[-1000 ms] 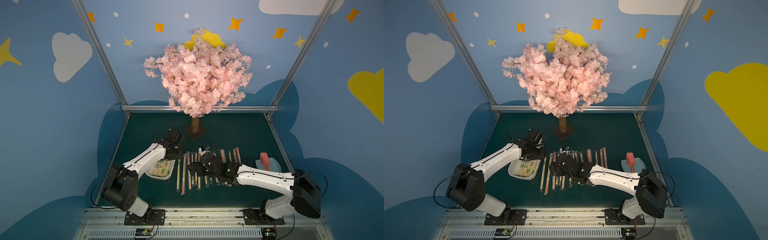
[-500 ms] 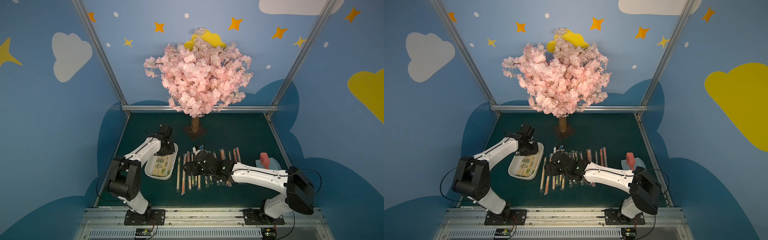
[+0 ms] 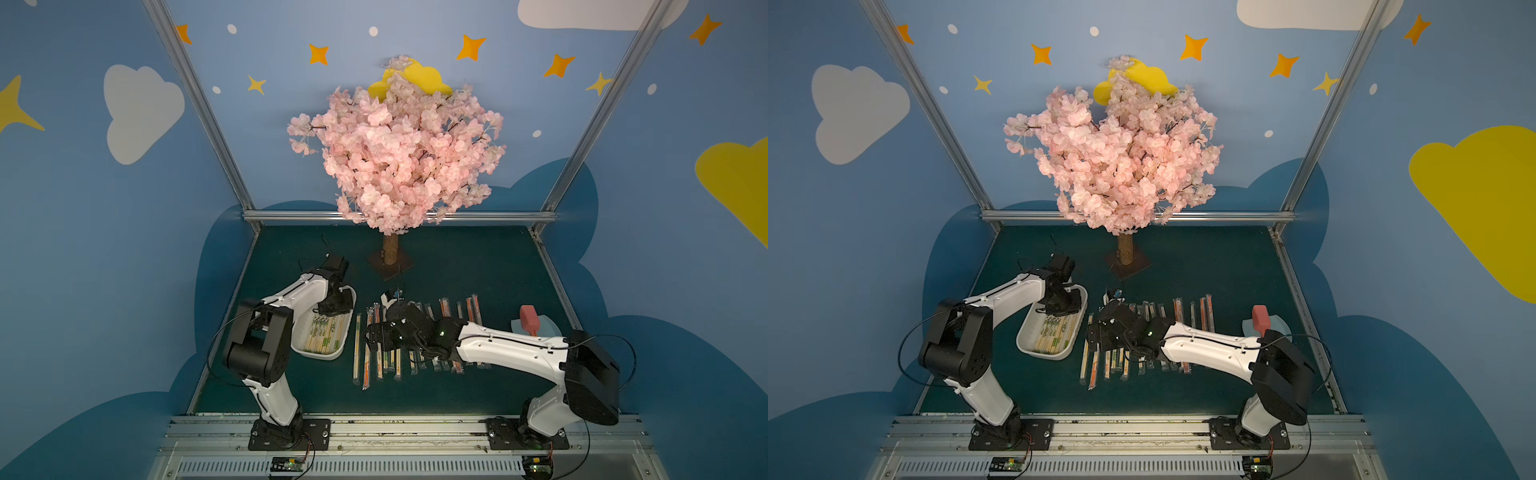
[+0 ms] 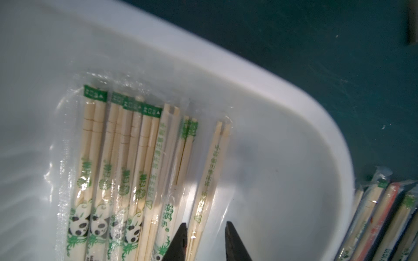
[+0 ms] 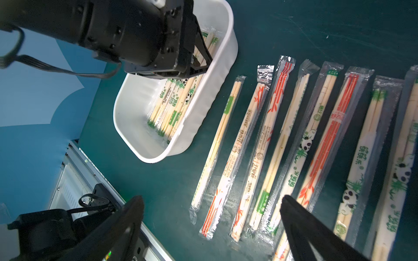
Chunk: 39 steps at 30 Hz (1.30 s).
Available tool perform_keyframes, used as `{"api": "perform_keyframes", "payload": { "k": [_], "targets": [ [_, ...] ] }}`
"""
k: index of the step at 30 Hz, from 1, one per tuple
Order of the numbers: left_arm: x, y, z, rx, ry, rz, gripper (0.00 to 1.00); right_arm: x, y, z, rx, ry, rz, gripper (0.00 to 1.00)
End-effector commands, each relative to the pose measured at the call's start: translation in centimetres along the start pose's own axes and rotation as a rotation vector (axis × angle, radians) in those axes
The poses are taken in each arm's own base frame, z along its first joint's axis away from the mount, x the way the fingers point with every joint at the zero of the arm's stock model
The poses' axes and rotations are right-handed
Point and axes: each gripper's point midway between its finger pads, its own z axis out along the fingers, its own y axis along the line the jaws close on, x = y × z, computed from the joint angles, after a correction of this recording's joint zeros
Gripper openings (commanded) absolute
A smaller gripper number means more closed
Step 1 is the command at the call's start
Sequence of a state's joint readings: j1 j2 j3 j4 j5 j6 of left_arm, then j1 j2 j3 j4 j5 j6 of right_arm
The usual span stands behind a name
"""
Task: Take the paired disposable chopsticks out of the storage box
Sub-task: Pick up the paired disposable chopsticks from the storage box.
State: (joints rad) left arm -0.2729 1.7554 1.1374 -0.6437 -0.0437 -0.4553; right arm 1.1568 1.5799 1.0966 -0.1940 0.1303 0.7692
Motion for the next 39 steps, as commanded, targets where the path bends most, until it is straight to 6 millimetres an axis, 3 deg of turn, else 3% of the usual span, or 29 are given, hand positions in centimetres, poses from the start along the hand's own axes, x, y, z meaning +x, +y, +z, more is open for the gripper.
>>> {"api": "perform_keyframes", "payload": {
  "k": [1,13,22,27,39],
  "targets": [
    [0.1,0.0,0.7,-0.036,0.025,0.029,0.3,-0.3,0.8,-0.2,-0.008,0.002,-0.021,0.98],
    [0.0,1.2,2.4,-0.162,0.074,0.07,0.28,-0.3,0.8,-0.5,-0.005,-0.008,-0.03,0.98],
    [0.1,1.3,2.5,-0.169,0.084,0.076,0.09,-0.2,0.7,-0.6,-0.003,-0.01,-0.031,0.98],
    [-0.6,0.7,1.3,-0.138,0.059,0.073,0.06,-0.2,0.7,-0.6,-0.003,-0.013,-0.029,0.98],
    [-3.2,-0.1,-4.3,-0.077,-0.052,0.076,0.07,-0.2,0.6,-0.7,-0.005,-0.014,-0.029,0.98]
  ]
}}
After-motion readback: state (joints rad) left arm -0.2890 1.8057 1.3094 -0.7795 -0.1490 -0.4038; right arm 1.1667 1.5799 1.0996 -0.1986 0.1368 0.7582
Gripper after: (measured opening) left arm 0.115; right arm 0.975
